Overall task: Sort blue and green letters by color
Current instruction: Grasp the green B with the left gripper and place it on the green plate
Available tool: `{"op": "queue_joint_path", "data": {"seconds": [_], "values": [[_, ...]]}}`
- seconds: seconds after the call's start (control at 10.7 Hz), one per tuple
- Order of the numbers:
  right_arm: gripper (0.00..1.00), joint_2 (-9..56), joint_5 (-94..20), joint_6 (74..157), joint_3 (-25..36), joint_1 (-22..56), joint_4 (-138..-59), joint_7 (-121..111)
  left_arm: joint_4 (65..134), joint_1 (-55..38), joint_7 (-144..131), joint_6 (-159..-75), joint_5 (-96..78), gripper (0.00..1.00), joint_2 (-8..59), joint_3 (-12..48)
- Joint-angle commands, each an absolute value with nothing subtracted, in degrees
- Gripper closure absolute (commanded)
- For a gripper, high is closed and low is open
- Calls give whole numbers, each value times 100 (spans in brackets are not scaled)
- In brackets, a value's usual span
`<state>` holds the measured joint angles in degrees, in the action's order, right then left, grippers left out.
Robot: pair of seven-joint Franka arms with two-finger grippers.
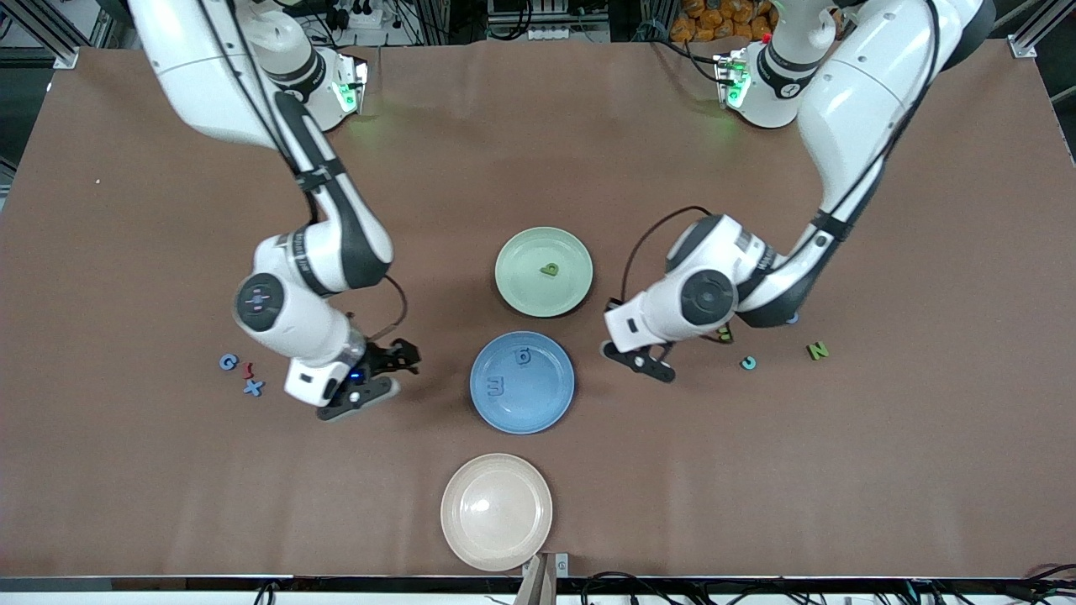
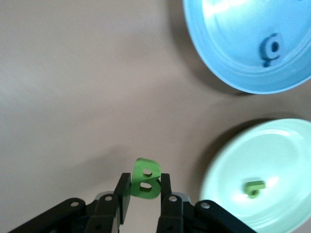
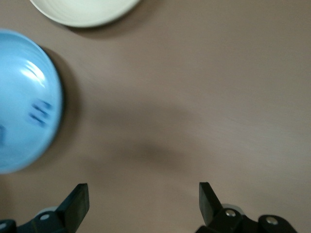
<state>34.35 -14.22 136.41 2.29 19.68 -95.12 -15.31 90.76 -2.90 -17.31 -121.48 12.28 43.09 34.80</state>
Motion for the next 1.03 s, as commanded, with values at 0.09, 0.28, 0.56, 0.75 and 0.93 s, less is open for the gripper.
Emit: {"op": "queue_joint_path", "data": {"seconds": [0.09,0.28,0.56,0.75,0.93], "values": [[0,2813,-1336,13028,272,1066,-10046,-3520,9404,-1306,-4783,-12164,1292,100,4113,3533],[0,2769,-1275,12824,290,591,-10046,-4530,9343,-1808,-5656,-12243,1353,100,4227,3481],[0,2777,-443,12674,316,-51,-10046,-5369,9343,-2047,-6012,-12252,1424,92,4307,3332],[0,2786,-89,12543,316,-359,-10081,-5720,9325,-2074,-6003,-12252,1433,40,4333,3296],[0,2804,-79,12638,334,-483,-10343,-5915,9325,-2039,-5977,-12252,1642,0,4298,3287]]}}
